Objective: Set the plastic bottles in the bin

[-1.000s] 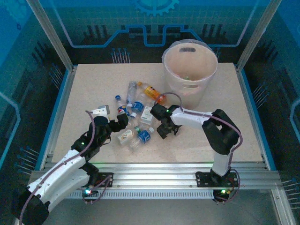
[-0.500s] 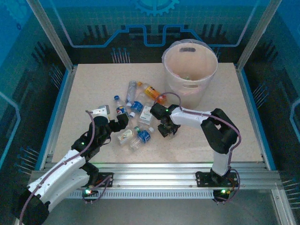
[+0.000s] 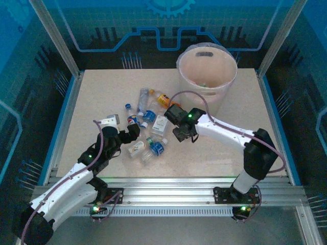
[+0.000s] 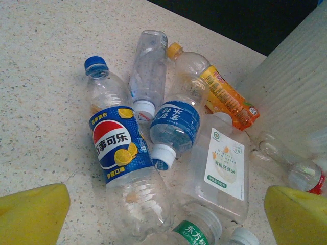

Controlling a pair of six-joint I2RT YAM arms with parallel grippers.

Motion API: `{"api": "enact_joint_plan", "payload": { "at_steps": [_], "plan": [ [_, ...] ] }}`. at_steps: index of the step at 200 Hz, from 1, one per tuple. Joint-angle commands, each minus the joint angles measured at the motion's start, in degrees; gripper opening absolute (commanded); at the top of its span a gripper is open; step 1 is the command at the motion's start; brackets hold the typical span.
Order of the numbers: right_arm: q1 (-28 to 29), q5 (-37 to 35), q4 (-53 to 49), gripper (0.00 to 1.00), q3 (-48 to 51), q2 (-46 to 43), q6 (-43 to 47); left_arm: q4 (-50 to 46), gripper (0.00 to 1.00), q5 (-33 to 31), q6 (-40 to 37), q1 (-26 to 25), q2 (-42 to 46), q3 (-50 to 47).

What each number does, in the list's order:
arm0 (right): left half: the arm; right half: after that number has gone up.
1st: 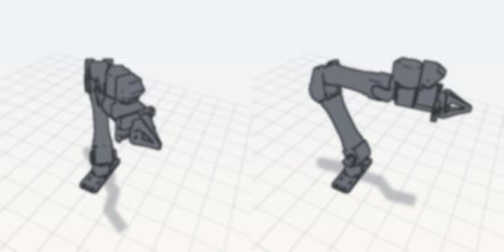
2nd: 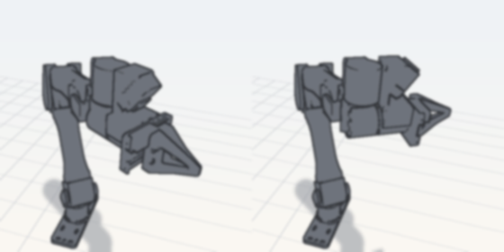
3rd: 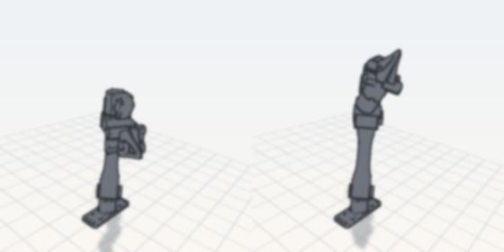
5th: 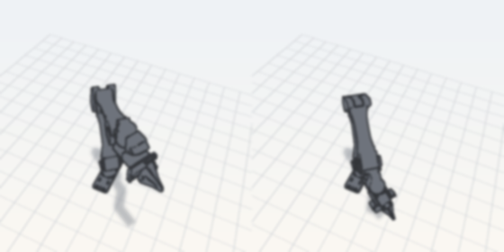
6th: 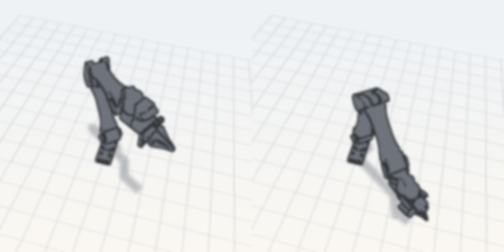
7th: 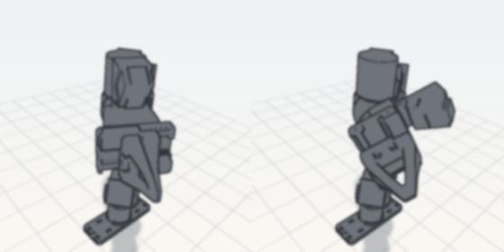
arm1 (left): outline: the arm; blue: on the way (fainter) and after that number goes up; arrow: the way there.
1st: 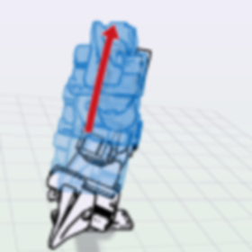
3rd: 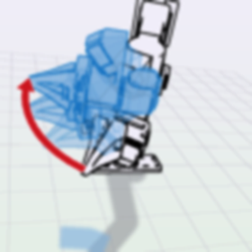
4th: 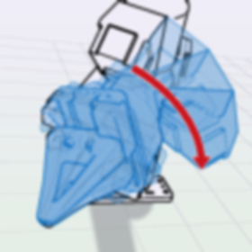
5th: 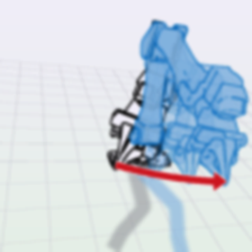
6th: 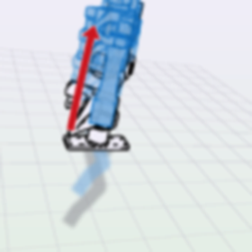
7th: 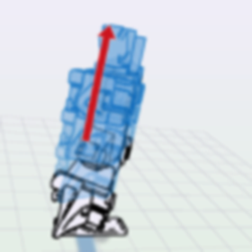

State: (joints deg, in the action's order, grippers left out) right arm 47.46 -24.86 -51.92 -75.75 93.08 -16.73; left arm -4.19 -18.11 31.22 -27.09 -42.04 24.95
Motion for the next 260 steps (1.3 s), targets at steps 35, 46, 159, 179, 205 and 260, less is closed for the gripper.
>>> {"api": "enact_joint_plan", "payload": {
  "at_steps": [35, 46, 159, 179, 205, 260],
  "plan": [
    [1.3, 2.0, -1.5, 0.28, -11.0, -8.2, 4.7, 0.8, 0.99, 0.6, 0.3, 0.5, 0.2, -0.3],
    [0.8, 2.5, -0.6, 0.28, -13.8, -8.7, 6.4, 0.8, 0.99, 0.7, 0.4, 0.5, 0.3, -0.4],
    [-16.5, 4.6, 2.3, 0.23, -47.0, 6.0, 14.2, 1.1, 0.99, 1.5, 0.9, 0.5, 0.6, -0.5],
    [-19.8, 2.7, -0.2, 0.24, -51.7, 10.6, 13.2, 1.0, 0.99, 1.6, 0.6, 0.5, 0.4, -0.3],
    [-23.4, 1.1, -3.9, 0.24, -57.3, 16.3, 12.4, 1.3, 0.99, 1.6, 0.9, 0.5, -0.1, -0.5],
    [-26.8, -7.6, -7.3, 0.24, -60.5, 23.6, 12.4, 1.7, 0.99, 2.2, 1.1, 0.5, -1.2, -0.6]
  ]
}}
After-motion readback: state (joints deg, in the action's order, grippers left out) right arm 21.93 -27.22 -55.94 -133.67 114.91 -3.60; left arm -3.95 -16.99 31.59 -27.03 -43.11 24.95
